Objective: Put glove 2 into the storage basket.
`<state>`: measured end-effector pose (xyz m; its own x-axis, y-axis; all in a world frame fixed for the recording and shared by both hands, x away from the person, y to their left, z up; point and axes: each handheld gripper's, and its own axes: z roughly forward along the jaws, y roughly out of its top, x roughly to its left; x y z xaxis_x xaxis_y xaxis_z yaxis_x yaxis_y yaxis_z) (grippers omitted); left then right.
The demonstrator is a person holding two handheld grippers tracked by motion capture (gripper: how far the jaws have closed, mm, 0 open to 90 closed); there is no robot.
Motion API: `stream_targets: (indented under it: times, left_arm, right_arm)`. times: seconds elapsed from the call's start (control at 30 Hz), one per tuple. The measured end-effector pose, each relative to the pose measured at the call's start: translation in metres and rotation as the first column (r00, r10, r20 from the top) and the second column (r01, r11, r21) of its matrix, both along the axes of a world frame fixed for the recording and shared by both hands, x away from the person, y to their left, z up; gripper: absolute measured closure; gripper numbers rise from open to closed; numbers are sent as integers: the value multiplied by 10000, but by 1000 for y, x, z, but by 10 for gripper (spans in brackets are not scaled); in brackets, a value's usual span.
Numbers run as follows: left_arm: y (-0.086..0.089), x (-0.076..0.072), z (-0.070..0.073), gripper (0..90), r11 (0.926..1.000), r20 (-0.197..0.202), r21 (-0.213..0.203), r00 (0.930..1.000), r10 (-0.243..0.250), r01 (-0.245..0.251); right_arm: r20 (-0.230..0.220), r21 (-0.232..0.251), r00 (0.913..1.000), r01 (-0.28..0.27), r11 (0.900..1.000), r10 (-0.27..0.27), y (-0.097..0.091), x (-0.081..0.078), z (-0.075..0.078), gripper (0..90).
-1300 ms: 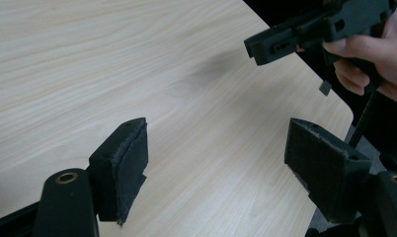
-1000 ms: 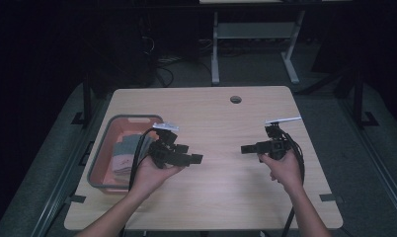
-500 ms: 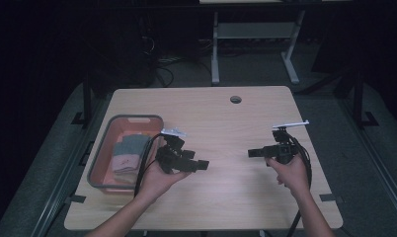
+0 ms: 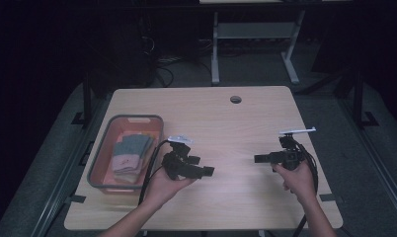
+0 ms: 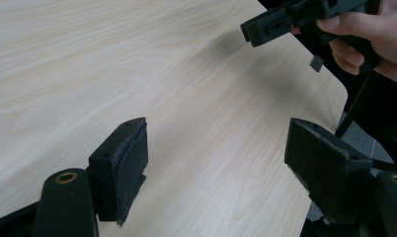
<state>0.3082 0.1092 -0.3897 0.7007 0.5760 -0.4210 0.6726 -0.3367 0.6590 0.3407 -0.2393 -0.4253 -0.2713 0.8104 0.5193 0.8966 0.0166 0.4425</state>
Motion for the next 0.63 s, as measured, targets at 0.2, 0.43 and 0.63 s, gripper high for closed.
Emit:
stream_targets:
  times: [0.2, 0.43, 0.63]
  left_arm:
    - [-6, -4, -5, 248, 9999, 36, 94, 9999, -142, 141]
    - [-7, -11, -12, 248, 9998, 63, -42, 9998, -188, 188]
    - [-11, -22, -19, 248, 9997, 170, -161, 9997, -187, 190]
  right_arm:
    - [76, -63, 10000, 33, 10000, -33, -4, -6, -4, 429]
    - [182, -159, 9998, 16, 9999, -13, -12, -18, -10, 418]
    - [358, -441, 9993, -35, 9990, 51, -15, -33, -12, 408]
